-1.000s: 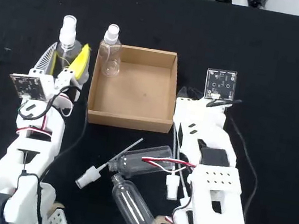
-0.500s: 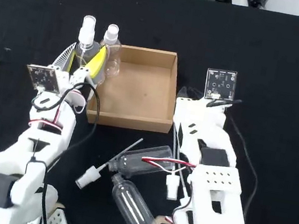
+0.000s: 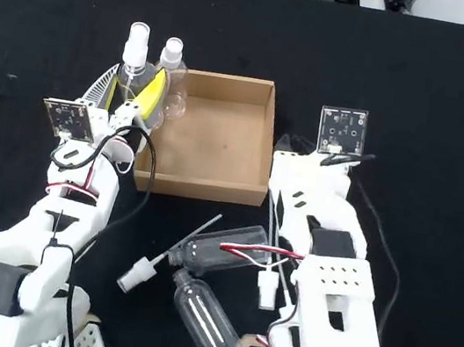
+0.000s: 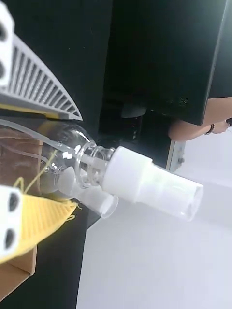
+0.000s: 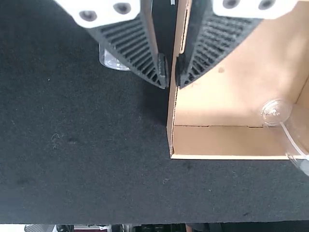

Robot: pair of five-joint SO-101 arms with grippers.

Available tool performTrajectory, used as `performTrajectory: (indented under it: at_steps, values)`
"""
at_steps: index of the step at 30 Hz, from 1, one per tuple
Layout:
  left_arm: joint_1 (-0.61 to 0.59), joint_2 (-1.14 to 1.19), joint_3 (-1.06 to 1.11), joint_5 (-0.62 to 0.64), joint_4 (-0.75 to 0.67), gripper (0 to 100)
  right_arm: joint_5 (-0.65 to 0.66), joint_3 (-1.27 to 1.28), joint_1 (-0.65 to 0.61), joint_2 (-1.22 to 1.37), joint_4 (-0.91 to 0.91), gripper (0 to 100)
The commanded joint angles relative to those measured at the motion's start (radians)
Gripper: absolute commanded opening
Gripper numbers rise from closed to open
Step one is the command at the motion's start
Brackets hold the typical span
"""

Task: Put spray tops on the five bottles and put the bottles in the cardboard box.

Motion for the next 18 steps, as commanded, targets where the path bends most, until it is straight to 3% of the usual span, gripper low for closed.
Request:
performTrajectory:
  at_steps: [1,6,18]
  values:
    - [0.001,-0.014,0.007,0.009,-0.086,3,0.003,-0.004,0.003,0.005,-0.034,1.2]
    - [0.004,-0.014,0.104,0.006,-0.227,3,0.003,-0.004,0.003,0.005,-0.034,1.2]
    - [0.008,-0.021,0.157,0.012,-0.264,3,0.003,-0.004,0.002,0.005,-0.034,1.2]
